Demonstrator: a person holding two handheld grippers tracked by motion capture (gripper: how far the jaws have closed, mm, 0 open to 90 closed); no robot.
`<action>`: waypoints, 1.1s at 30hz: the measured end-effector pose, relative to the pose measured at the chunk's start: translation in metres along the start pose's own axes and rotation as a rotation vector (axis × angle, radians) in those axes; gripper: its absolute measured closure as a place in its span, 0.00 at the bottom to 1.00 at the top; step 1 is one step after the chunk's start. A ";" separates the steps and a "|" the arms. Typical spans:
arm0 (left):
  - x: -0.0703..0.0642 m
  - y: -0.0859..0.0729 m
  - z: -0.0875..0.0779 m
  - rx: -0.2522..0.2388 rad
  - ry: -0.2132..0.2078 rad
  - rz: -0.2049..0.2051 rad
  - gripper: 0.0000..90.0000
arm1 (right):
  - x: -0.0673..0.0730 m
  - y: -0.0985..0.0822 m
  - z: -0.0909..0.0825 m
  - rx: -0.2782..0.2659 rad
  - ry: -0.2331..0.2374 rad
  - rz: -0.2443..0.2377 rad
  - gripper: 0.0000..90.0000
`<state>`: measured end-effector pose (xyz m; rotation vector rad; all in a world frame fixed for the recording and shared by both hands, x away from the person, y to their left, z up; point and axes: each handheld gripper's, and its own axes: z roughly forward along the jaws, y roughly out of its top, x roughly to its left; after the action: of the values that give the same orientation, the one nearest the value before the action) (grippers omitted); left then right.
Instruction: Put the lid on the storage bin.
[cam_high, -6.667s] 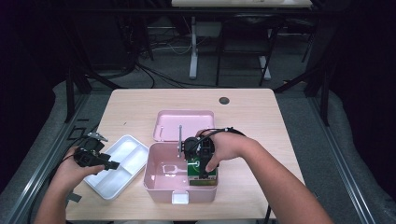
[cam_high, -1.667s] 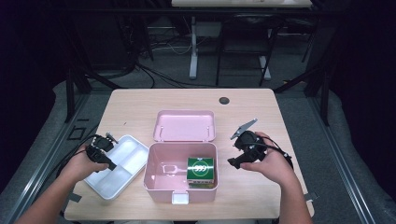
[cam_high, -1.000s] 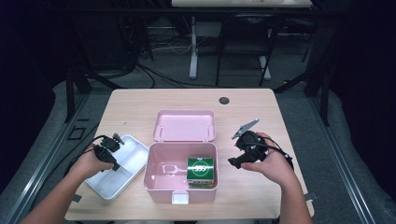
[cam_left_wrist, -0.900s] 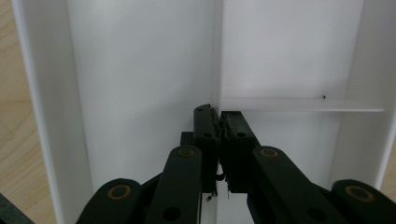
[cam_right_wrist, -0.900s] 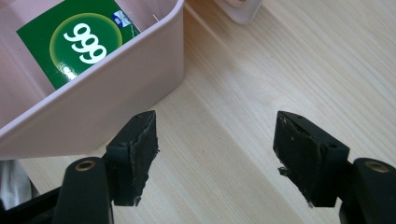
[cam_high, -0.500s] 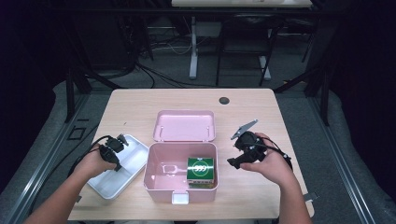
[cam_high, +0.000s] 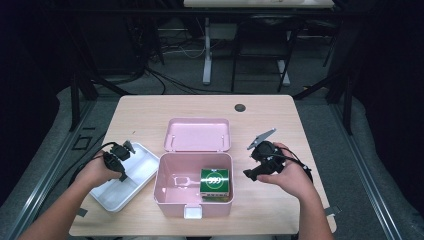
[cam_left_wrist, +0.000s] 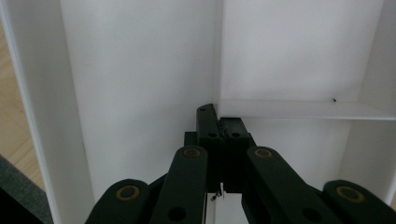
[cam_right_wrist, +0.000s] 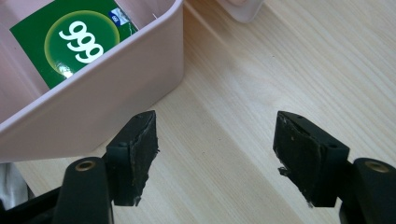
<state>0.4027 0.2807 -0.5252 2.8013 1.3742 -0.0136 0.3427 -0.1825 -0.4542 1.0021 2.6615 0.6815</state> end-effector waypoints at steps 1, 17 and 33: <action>0.001 -0.001 -0.004 -0.004 -0.002 0.000 0.99 | 0.000 0.000 -0.001 0.011 0.001 -0.002 0.34; 0.003 -0.014 -0.048 -0.030 0.006 0.020 0.99 | 0.000 0.000 0.000 0.003 -0.008 0.002 0.34; -0.007 -0.028 -0.096 -0.041 0.048 0.152 0.99 | 0.000 0.000 0.003 0.015 -0.003 0.001 0.34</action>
<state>0.3761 0.2941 -0.4290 2.8810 1.1523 0.0833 0.3441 -0.1812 -0.4566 1.0082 2.6672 0.6609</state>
